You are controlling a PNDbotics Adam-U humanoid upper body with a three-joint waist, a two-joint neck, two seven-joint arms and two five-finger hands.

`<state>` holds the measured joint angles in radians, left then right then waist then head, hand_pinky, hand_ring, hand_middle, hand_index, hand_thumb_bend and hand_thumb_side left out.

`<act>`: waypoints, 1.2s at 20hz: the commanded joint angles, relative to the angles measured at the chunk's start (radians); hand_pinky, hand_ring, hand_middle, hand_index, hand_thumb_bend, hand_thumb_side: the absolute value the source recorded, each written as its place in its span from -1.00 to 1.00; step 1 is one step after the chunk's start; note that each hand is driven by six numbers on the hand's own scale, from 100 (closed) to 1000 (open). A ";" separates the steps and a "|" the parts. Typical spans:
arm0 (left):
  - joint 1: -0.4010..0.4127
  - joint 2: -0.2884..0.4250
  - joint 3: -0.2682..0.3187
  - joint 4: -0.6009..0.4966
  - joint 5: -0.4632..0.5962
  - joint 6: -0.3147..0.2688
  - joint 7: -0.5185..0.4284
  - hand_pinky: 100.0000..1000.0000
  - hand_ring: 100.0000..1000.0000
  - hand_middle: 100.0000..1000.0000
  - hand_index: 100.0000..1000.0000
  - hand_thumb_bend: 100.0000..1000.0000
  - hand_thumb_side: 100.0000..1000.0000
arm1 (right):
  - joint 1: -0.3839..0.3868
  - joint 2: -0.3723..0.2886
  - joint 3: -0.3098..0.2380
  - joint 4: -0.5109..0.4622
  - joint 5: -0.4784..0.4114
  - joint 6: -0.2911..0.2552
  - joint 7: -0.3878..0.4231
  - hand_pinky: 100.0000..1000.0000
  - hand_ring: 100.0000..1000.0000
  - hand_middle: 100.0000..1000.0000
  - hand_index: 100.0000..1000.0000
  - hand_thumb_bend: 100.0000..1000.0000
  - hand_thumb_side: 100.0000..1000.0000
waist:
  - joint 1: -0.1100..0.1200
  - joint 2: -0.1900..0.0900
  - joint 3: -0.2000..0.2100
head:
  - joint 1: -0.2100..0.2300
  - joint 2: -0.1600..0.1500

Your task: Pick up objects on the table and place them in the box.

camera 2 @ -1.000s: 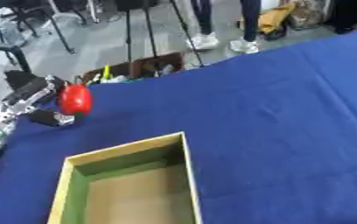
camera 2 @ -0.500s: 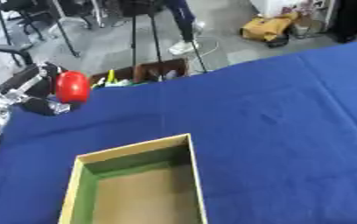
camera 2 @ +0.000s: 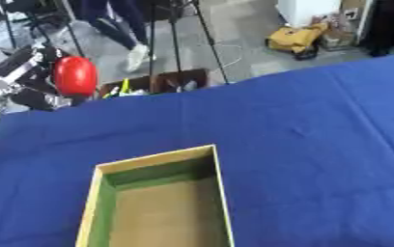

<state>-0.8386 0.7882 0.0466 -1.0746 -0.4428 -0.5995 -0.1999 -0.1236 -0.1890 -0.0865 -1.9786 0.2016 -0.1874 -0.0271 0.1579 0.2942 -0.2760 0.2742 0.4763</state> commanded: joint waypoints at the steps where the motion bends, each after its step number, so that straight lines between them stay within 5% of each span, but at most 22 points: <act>1: 0.004 0.035 -0.022 -0.094 0.054 0.021 -0.026 -1.00 -0.57 -0.49 0.01 -1.00 -0.40 | 0.001 -0.026 -0.009 -0.021 -0.026 -0.005 -0.007 -0.50 -0.28 -0.30 0.15 -0.88 0.59 | -0.012 -0.029 0.005 | -0.008 0.016; 6: 0.029 0.040 -0.034 -0.197 0.136 0.082 -0.074 -1.00 -0.56 -0.47 0.00 -1.00 -0.41 | 0.004 -0.031 -0.011 -0.021 -0.042 -0.008 -0.007 -0.50 -0.28 -0.30 0.15 -0.90 0.59 | -0.017 -0.037 0.007 | -0.011 0.020; 12: 0.108 0.053 -0.146 -0.339 0.237 0.027 -0.135 -1.00 -0.58 -0.48 -0.02 -1.00 -0.42 | 0.013 -0.041 -0.013 -0.021 -0.075 -0.011 -0.009 -0.50 -0.28 -0.30 0.15 -0.90 0.58 | -0.029 -0.057 0.019 | -0.030 0.032; 24: 0.176 0.111 -0.267 -0.630 0.353 0.046 -0.287 -1.00 -0.52 -0.43 0.00 -1.00 -0.45 | 0.006 -0.039 -0.016 -0.021 -0.071 0.003 -0.005 -0.50 -0.28 -0.30 0.15 -0.89 0.57 | -0.018 -0.052 0.017 | -0.039 0.024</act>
<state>-0.6533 0.8554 -0.2191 -1.6664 -0.0988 -0.5557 -0.4736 -0.1068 -0.2130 -0.0981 -1.9786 0.1311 -0.1874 -0.0318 0.1458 0.2558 -0.2591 0.2349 0.5011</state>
